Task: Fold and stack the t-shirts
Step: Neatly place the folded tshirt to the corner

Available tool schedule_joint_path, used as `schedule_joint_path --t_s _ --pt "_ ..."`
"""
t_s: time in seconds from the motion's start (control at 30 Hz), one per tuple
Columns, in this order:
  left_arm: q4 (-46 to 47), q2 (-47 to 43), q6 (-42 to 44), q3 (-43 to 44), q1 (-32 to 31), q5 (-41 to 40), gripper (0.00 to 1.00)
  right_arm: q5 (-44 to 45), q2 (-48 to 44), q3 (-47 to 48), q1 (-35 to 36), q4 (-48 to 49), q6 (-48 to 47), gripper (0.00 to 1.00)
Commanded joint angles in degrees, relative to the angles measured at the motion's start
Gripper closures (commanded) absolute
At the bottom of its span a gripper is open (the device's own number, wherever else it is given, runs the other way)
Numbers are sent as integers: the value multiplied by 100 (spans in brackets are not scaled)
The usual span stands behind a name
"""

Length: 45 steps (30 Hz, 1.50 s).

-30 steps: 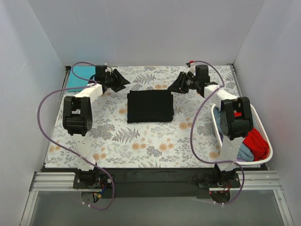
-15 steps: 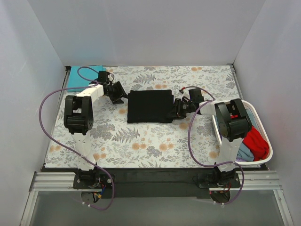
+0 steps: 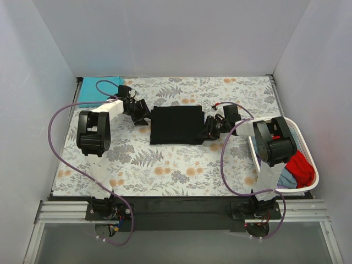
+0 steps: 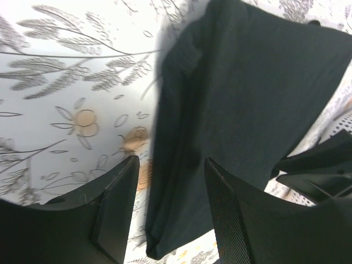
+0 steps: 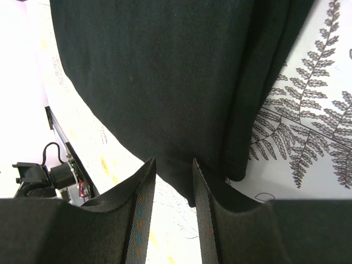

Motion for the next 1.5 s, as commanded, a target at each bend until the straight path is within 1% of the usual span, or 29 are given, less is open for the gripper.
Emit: schedule_joint_path --t_s 0.0,0.1,0.2,0.23,0.27,0.4,0.6,0.73,0.83,0.97,1.0,1.13,1.17,1.2,1.3,1.33,1.4,1.43,1.47 --pt "128 39 -3 -171 -31 374 50 182 -38 -36 -52 -114 -238 60" --pt "172 30 32 -241 -22 462 50 190 -38 -18 -52 -114 -247 60" --pt "94 100 76 -207 -31 331 50 182 -11 -9 -52 -114 -256 60" --pt "24 109 93 -171 -48 235 50 173 -3 0 -52 -114 -256 60" --pt "-99 127 102 -145 -57 -62 50 173 6 0 -52 -114 -256 60" --pt "-407 232 181 4 -224 -776 50 164 15 35 -52 -114 -247 60" --pt "-592 461 146 189 -531 -1189 53 138 24 79 -52 -106 -221 60" --pt "-742 593 94 339 -699 -1506 57 120 -2 79 -52 -114 -229 60" --pt "-750 575 67 400 -716 -1611 65 138 -81 -18 -52 -123 -273 60" --pt "-1004 566 102 663 -760 -1936 89 120 -213 -114 -61 -123 -282 60" --pt "-1101 584 120 899 -787 -2050 100 111 -248 -115 -61 -123 -273 60" --pt "-1637 681 146 1427 -804 -2761 100 129 -494 -62 -53 -158 -177 59" --pt "-1699 681 164 1524 -804 -3120 100 155 -643 -53 -52 -167 -124 58" --pt "-1769 681 233 1630 -796 -3280 100 260 -731 -53 -35 -219 -115 57" --pt "-2068 821 436 2288 -796 -3745 100 392 -1013 -27 -9 -334 -106 57" --pt "-2260 873 619 2481 -787 -3835 100 410 -1074 -27 9 -421 -124 57" --pt "-2489 1267 848 3332 -761 -4176 100 480 -1320 -96 96 -562 -176 57" --pt "-2560 1270 901 3336 -743 -4361 100 507 -1321 -97 97 -597 -194 57" --pt "-2631 1435 972 3745 -708 -4459 100 550 -1460 -167 167 -598 -220 57"
